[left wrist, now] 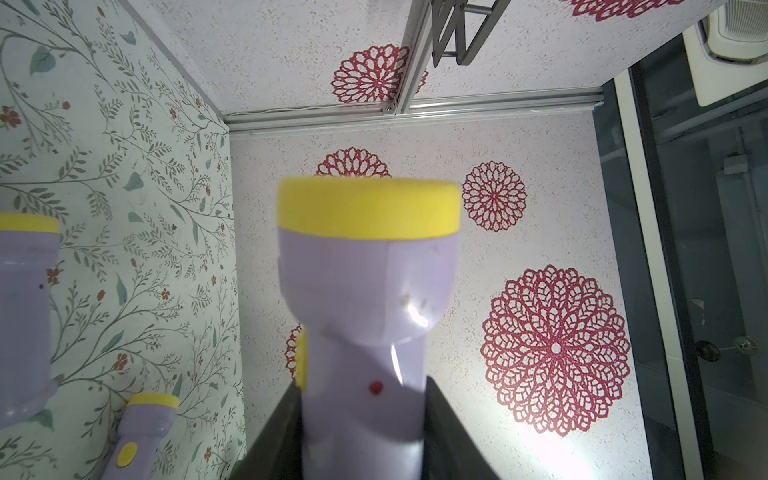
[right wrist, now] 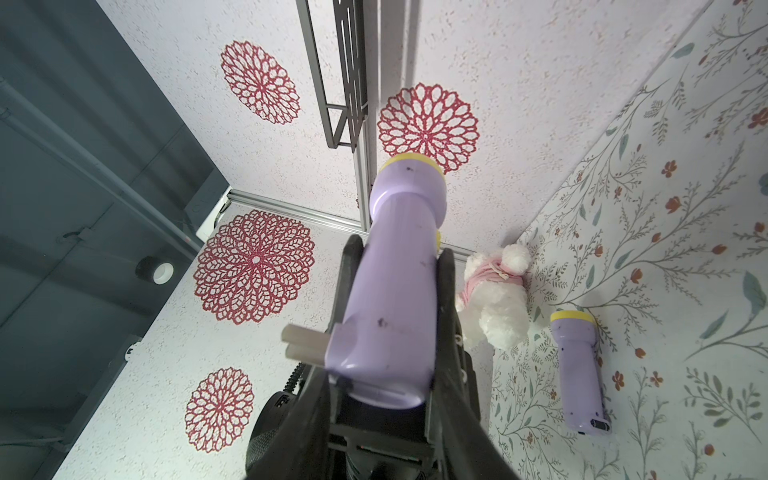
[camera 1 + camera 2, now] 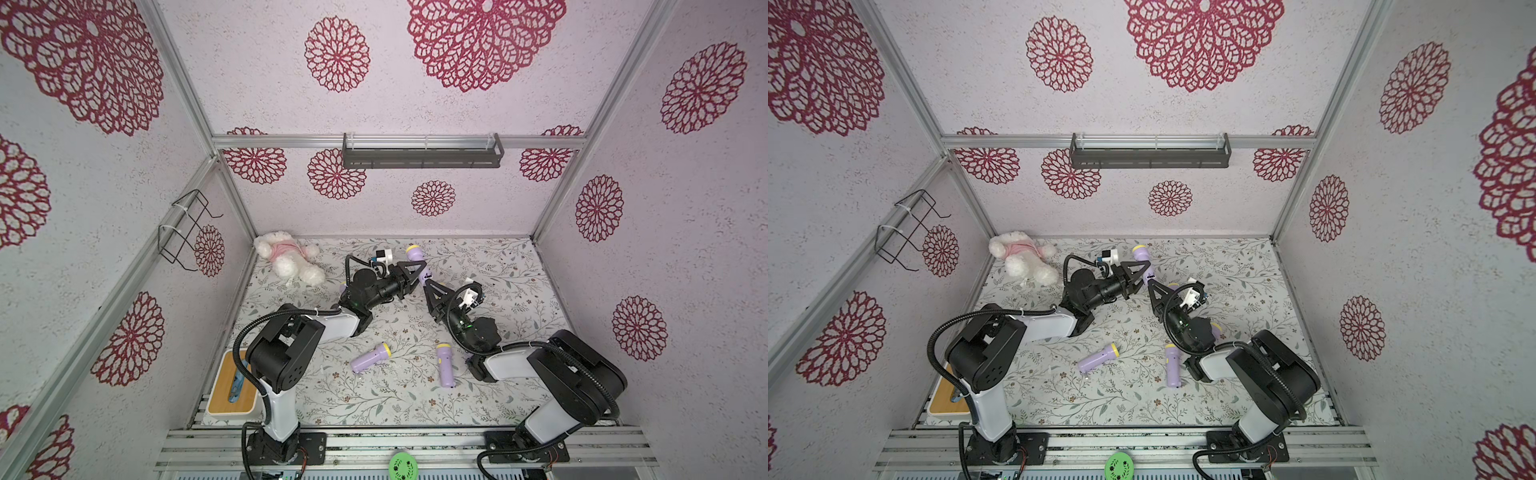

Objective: Close the plug at the bottom of the flashlight
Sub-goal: Close the plug of the flashlight.

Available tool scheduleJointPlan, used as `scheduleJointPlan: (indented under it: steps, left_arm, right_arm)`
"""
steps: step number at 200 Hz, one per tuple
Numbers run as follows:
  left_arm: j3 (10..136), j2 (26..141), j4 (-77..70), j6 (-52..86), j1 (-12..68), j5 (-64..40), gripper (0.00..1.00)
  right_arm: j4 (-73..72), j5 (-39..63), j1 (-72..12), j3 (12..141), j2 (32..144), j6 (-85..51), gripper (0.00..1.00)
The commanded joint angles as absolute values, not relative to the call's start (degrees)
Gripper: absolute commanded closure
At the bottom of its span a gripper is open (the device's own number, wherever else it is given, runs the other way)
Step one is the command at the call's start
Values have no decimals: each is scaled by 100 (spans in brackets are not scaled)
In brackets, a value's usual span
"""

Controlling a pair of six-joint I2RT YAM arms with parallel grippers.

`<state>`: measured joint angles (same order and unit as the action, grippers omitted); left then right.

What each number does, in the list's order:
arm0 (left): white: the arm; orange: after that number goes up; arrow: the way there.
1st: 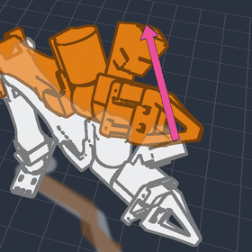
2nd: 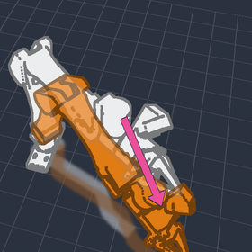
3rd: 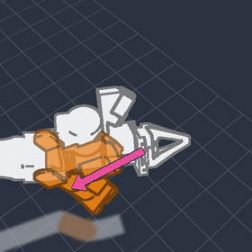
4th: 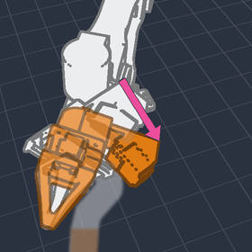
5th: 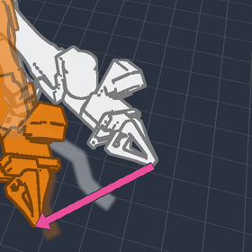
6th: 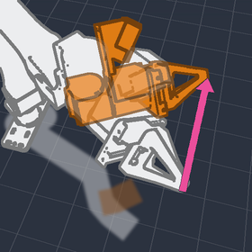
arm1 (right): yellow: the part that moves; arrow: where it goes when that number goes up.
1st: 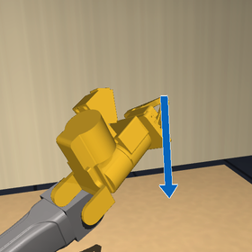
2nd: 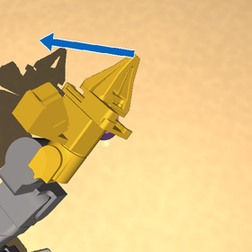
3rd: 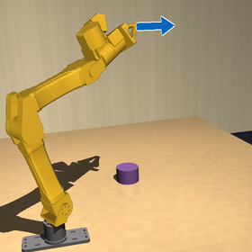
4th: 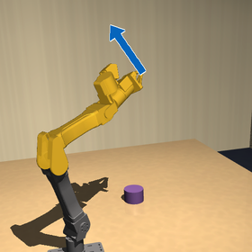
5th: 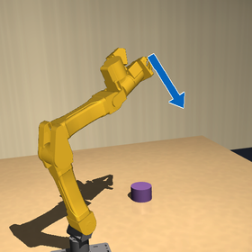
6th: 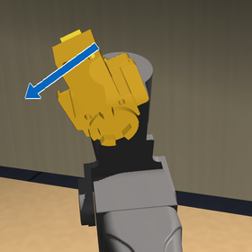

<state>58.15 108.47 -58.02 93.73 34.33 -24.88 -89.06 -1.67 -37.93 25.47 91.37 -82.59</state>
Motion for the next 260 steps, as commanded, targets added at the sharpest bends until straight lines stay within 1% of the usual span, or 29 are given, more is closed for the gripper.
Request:
scheduleJointPlan:
  steps: [1, 58, 174, 232, 260]
  left_arm:
    - [5890, 10908, -5963, 9435, 3542, -2547, 100]
    - [5840, 10881, -6016, 9440, 3568, -2503, 100]
    - [5792, 10859, -6107, 9475, 3572, -2488, 100]
    - [5809, 10872, -6095, 9494, 3568, -2480, 100]
    - [5792, 10846, -6094, 9499, 3551, -2470, 100]
  right_arm:
    - [-9668, -264, -3832, 2567, 8814, -8183, 59]
    - [-9668, -284, -3832, 2558, 8790, -8192, 59]
    - [-9672, -395, -3842, 2497, 8762, -8186, 65]
    - [-9668, -396, -3849, 2414, 8658, -8184, 59]
    - [-9668, -476, -3850, 2267, 8547, -8134, 58]
